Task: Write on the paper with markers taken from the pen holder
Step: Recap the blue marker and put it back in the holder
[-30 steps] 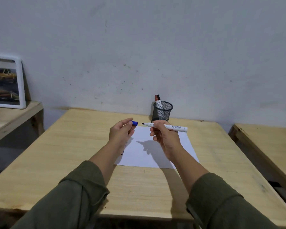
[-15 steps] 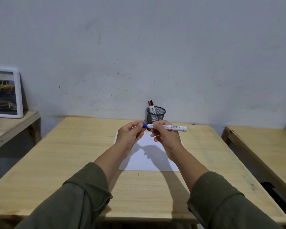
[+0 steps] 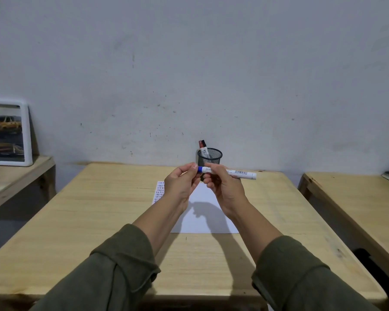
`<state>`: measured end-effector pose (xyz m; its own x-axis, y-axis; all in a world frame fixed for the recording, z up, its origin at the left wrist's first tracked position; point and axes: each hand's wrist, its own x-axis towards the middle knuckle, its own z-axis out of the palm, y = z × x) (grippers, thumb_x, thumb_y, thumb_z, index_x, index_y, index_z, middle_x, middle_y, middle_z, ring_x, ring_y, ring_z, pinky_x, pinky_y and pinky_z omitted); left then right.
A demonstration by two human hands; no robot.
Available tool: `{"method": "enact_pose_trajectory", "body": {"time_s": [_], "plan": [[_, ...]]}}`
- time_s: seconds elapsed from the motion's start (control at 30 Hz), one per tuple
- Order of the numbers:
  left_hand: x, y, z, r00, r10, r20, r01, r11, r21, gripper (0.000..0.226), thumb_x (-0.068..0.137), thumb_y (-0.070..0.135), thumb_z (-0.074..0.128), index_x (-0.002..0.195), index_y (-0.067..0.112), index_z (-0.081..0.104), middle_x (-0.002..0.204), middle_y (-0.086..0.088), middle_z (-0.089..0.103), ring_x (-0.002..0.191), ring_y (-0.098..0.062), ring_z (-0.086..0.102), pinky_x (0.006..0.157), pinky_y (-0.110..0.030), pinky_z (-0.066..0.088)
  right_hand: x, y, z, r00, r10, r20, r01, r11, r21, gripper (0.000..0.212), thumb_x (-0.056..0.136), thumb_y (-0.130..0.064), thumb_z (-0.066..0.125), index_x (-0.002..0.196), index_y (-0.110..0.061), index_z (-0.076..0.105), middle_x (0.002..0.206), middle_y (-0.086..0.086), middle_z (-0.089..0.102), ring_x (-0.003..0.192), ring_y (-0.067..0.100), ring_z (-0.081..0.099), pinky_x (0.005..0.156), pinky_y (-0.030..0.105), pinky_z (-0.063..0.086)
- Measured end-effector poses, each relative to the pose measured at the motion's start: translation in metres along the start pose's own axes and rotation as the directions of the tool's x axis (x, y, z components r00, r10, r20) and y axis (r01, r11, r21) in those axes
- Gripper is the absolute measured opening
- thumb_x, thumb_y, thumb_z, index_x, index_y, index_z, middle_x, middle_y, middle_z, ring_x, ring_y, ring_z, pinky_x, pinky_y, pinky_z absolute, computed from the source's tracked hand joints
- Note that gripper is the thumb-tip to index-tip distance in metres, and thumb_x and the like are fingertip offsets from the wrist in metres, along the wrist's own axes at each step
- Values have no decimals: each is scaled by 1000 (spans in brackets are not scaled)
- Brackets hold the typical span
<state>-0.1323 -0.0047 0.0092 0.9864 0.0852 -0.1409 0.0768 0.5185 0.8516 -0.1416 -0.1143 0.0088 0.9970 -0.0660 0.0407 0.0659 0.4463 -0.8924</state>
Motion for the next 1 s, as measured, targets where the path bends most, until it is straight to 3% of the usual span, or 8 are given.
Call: {"method": "enact_pose_trajectory", "body": {"time_s": [0.27, 0.4, 0.5, 0.63, 0.73, 0.83, 0.93, 1.0], "plan": [[4, 1, -9, 998, 54, -36, -53, 998, 17, 9, 90, 8, 56, 87, 15, 61, 84, -3, 64, 76, -9, 60, 82, -20, 50, -7, -3, -9, 985, 87, 147, -91, 996, 25, 15, 90, -16, 55, 101, -10, 63, 78, 9, 63, 61, 14, 61, 57, 20, 50], [19, 11, -16, 996, 60, -62, -61, 998, -13, 16, 92, 8, 53, 106, 10, 60, 86, -1, 64, 80, -7, 59, 87, -21, 46, -6, -17, -22, 950, 179, 255, -211, 972, 100, 42, 80, -36, 57, 106, -5, 67, 90, 18, 70, 71, 22, 68, 62, 24, 56], [31, 15, -13, 996, 86, 15, -87, 995, 41, 21, 92, 8, 52, 112, 11, 60, 87, 1, 64, 79, -6, 58, 81, -17, 47, 1, -21, -25, 924, 238, 300, -257, 966, 24, 38, 89, -37, 50, 98, -5, 68, 91, 20, 71, 71, 23, 69, 63, 25, 56], [48, 21, 6, 982, 106, 154, -133, 976, 173, 16, 90, 8, 55, 100, 13, 66, 85, 0, 66, 74, -8, 59, 68, -12, 51, 24, -19, -23, 924, 238, 300, -187, 964, -192, 7, 92, -13, 53, 86, -11, 56, 88, 16, 69, 66, 16, 67, 60, 22, 54], [71, 26, 19, 974, 119, 192, -170, 944, 281, 12, 87, 14, 60, 94, 22, 66, 90, -4, 68, 81, -12, 63, 79, -21, 51, 52, -26, -25, 931, 231, 284, -149, 948, -282, 10, 90, -4, 55, 91, -14, 53, 88, 11, 72, 73, 16, 69, 66, 26, 53], [101, 24, 25, 978, 153, 139, -203, 843, 498, 20, 84, 26, 64, 104, 26, 66, 107, -4, 69, 106, -17, 63, 99, -31, 46, 87, -42, -25, 974, 127, 186, -50, 928, -370, 36, 87, -2, 58, 118, -17, 48, 93, 10, 72, 73, 12, 68, 62, 22, 50], [122, 18, 28, 984, 169, 59, -164, 725, 669, 40, 83, 31, 65, 121, 21, 60, 120, -1, 65, 115, -17, 58, 97, -26, 43, 121, -57, -27, 990, -44, 133, 111, 826, -553, 61, 88, 0, 57, 135, -32, 35, 93, 7, 71, 65, 5, 64, 54, 15, 46], [137, 10, 30, 987, 154, 42, -139, 701, 700, 49, 83, 33, 65, 128, 17, 56, 129, -3, 61, 118, -19, 56, 103, -32, 43, 145, -61, -29, 982, -121, 145, 186, 742, -644, 73, 89, 0, 55, 141, -40, 25, 95, 10, 70, 75, 11, 63, 55, 15, 46]]}}
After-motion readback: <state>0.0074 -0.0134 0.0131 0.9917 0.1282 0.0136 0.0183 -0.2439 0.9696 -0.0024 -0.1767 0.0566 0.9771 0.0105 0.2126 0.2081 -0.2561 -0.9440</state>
